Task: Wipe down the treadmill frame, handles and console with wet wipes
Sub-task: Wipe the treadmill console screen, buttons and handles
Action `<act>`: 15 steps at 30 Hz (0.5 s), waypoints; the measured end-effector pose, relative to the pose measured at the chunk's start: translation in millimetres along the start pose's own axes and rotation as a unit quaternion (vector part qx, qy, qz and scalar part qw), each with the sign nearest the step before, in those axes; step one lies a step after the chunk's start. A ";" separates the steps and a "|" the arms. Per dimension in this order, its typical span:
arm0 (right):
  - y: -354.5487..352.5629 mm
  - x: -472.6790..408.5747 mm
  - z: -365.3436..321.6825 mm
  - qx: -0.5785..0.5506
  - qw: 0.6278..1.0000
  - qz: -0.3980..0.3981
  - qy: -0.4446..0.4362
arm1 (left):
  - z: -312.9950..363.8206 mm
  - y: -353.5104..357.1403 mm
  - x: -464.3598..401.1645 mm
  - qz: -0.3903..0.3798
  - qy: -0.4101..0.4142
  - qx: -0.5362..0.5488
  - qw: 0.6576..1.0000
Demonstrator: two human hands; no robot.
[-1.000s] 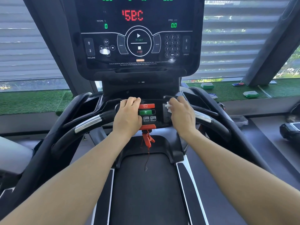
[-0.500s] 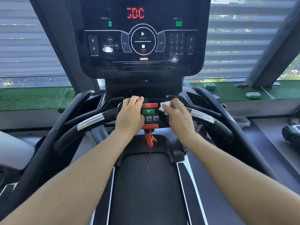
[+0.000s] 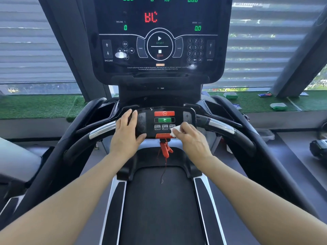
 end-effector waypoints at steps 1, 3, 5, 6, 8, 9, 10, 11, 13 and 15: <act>-1.4 -3.5 -6.7 0.007 1.000 0.001 -0.009 | -1.8 0.9 1.1 -0.004 -0.009 0.011 1.000; -1.0 -3.5 -8.3 0.011 1.000 -0.007 -0.019 | -1.3 4.0 0.6 -0.009 -0.020 0.040 0.999; -3.0 3.2 3.3 0.023 0.999 0.004 -0.023 | -0.2 6.1 -1.1 -0.004 -0.034 0.067 0.997; -4.0 7.9 12.0 0.016 1.000 0.007 -0.014 | 0.2 6.7 -1.6 0.002 -0.040 0.076 0.996; -5.9 14.7 22.7 0.020 1.000 0.016 0.004 | 0.8 7.1 -2.8 0.012 -0.050 0.086 0.995; -5.5 14.9 22.0 0.022 1.000 0.017 0.011 | 0.9 7.3 -3.5 0.015 -0.053 0.087 0.995; -4.7 13.1 17.8 0.024 0.999 0.018 0.016 | 1.3 7.2 -4.3 0.017 -0.056 0.084 0.995; -4.0 11.1 11.0 0.029 0.999 0.023 0.017 | 2.2 7.3 -4.7 0.015 -0.056 0.077 0.995; -3.2 7.8 -2.9 0.026 0.999 0.036 0.013 | 4.1 6.9 -5.7 0.011 -0.054 0.059 0.997; -2.1 8.5 -2.6 0.017 0.999 0.043 0.022 | 5.3 6.7 -6.6 0.003 -0.058 0.043 0.997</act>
Point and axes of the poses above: each hand's wrist, its own x-axis away from the middle knuckle, its own y-axis out of the palm, z = x × y, the point moved 7 cm from there along -x, towards the middle knuckle, and after that the axes turned 6 degrees about z, right-handed, at the moved point
